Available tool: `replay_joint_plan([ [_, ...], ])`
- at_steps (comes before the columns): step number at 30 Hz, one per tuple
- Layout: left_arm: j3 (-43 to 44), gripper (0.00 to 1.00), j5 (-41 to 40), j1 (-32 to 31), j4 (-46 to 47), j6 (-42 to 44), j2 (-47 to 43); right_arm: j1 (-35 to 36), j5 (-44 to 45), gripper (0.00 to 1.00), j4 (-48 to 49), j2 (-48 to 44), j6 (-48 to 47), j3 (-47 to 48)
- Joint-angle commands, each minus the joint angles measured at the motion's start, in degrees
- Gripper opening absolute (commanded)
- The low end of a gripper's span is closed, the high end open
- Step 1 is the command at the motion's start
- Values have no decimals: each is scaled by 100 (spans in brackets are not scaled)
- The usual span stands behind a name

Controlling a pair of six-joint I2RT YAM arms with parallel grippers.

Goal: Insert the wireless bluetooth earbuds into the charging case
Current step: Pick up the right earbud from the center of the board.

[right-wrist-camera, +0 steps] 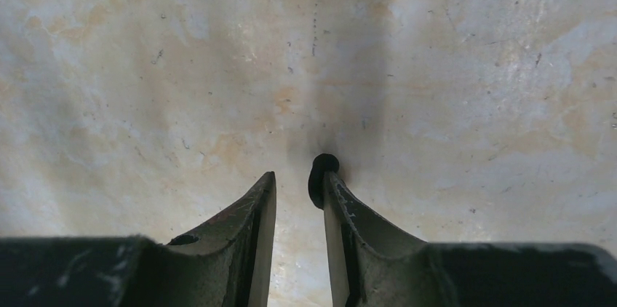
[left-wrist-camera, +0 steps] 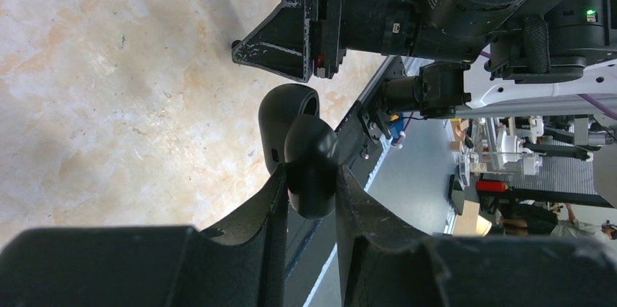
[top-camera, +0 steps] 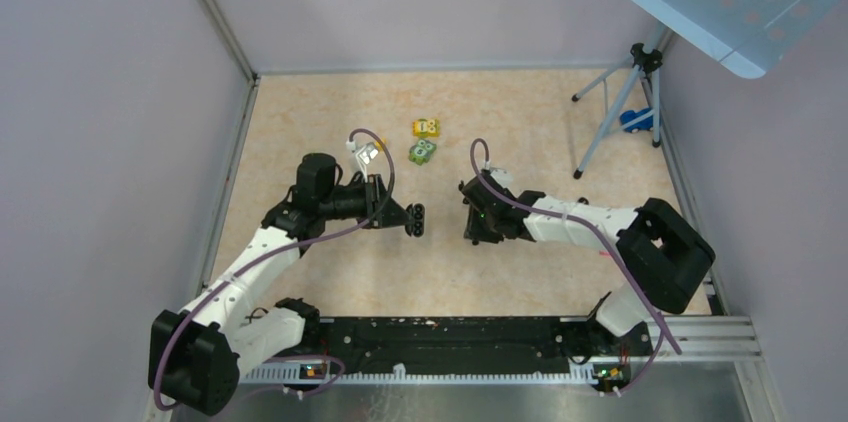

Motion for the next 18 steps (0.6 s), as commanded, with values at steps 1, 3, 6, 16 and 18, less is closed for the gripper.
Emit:
replay_joint_plan([
  [1,-19,0,160,30,349,-29,-61,66,244,29,-429,-147,-122,92],
  [3,-28,0,163,27,363,-27,-67,70,284,26,-464,-148,-123,78],
  [6,-23,0,169,32,356,-32,-75,66,344,20,-529,-158,-109,84],
  [16,-32,0,160,29,308,8,-113,65,516,0,-695,-545,-85,-3],
  [18,-20,0,165,33,286,33,-134,69,458,0,-562,-906,-220,-135],
])
